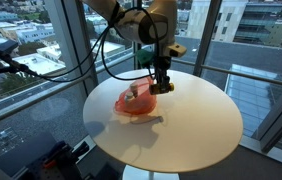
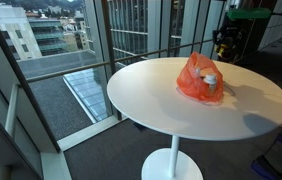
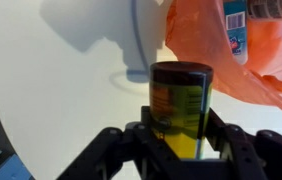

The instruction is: Remove the bottle with a yellow cap from the plastic bag and put it on the table

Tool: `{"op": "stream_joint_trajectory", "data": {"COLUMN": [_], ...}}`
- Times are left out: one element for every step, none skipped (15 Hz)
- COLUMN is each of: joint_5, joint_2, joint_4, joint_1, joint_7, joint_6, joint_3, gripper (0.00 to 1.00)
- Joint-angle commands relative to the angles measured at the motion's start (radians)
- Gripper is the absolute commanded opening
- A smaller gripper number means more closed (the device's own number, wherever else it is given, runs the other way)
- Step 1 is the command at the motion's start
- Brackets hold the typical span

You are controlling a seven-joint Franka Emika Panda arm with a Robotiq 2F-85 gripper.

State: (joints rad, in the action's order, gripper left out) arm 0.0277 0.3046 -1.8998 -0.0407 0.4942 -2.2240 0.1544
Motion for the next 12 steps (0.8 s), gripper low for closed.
{"op": "stream_joint_trajectory", "data": {"joint_5": [-0.012, -0.006, -0.003, -0.004, -0.004, -0.006, -0.010, -0.010, -0.018, -0.023, -0.026, -0.029], "joint_2": [0.083, 0.100, 0.115, 0.128, 0.139, 0.149, 0.154, 0.160, 0.165, 0.166, 0.169, 0.171], "joint_4": [0.062, 0.070, 0.075, 0.080, 0.083, 0.083, 0.075, 0.067, 0.054, 0.039, 0.027, 0.014], "joint_1": [-0.008, -0.010, -0.012, -0.014, -0.016, -0.018, -0.019, -0.020, -0.018, -0.017, -0.017, -0.016], "joint_7": [0.060, 0.062, 0.065, 0.067, 0.064, 0.061, 0.051, 0.040, 0.031, 0.013, -0.006, -0.023], "joint_6": [-0.014, -0.009, -0.004, 0.004, 0.012, 0.015, 0.014, 0.007, -0.013, -0.035, -0.056, -0.081], "joint_3": [0.024, 0.029, 0.034, 0.039, 0.043, 0.048, 0.052, 0.052, 0.055, 0.053, 0.049, 0.045], "gripper": [0.28, 0.28, 0.28, 0.28, 0.28, 0.28, 0.28, 0.28, 0.28, 0.28, 0.28, 0.28]}}
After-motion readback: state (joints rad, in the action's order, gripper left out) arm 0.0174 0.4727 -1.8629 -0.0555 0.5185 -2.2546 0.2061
